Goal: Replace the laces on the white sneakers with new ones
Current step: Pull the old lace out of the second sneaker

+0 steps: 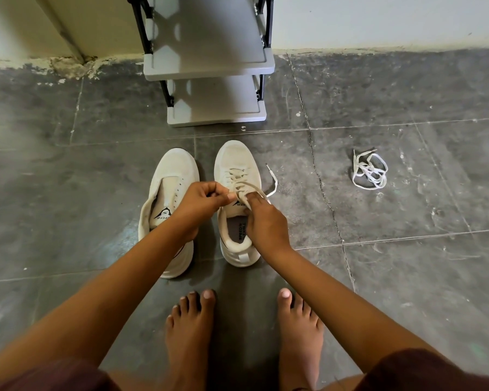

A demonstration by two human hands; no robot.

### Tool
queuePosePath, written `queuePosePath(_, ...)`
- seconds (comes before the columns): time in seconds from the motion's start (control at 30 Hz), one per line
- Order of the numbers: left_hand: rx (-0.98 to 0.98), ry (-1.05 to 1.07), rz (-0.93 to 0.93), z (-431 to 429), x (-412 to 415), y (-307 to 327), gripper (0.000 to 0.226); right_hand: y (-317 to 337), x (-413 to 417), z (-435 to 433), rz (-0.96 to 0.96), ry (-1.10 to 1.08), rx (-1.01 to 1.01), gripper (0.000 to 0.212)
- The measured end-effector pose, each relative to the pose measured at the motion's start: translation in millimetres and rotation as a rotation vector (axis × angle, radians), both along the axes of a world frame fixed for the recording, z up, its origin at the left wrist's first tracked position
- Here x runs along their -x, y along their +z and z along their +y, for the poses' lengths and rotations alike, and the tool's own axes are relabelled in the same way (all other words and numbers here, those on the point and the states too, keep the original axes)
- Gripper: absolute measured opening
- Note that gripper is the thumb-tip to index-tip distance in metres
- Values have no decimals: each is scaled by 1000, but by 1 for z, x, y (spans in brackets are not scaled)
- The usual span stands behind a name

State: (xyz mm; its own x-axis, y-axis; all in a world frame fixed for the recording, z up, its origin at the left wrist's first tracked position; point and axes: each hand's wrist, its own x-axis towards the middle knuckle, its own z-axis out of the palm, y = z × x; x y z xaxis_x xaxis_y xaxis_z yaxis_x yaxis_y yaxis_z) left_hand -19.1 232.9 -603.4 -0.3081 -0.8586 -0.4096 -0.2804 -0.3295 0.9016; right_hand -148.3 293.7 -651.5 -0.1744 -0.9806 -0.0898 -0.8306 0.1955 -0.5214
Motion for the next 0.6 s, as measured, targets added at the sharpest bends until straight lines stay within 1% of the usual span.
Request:
queuePosePath(0.13, 1, 0, -11, 1, -4, 0, 10, 0, -2, -1, 13, 8, 9, 46)
queuePosePath(0.17, 29, -2, -42, 1, -4, -1, 9, 0, -2, -1, 16, 9, 9, 45)
queuePosePath(0.2, 106, -21, -128, 0, -3, -2, 8, 1, -3, -2, 17, 11, 8, 45)
queuePosePath(0.3, 536, -184, -567, 0, 2, -5, 10, 1, -2, -3, 23, 16, 8, 40)
queuePosePath(0.33, 639, -235, -655, 1, 4, -5, 12, 2, -2, -3, 26, 14, 10, 39)
queuePosePath(0.37, 697, -280, -707, 3, 5, -4, 15, 2, -1, -2, 26, 10, 12, 38)
queuePosePath(0.43, 761, -347, -778, 9, 6, -5, 19, 3, 0, -1, 23, 1, 15, 39)
queuePosePath(0.5, 816, -360, -820, 11, 4, -7, 21, 3, 0, 0, 36, 4, 11, 39)
queuePosePath(0.53, 827, -354, -819, 12, 4, -7, 21, 4, -1, 0, 44, 7, 8, 39)
queuePosePath(0.6, 789, -326, -746, 10, 6, -6, 19, 4, -1, -1, 50, 6, 4, 39)
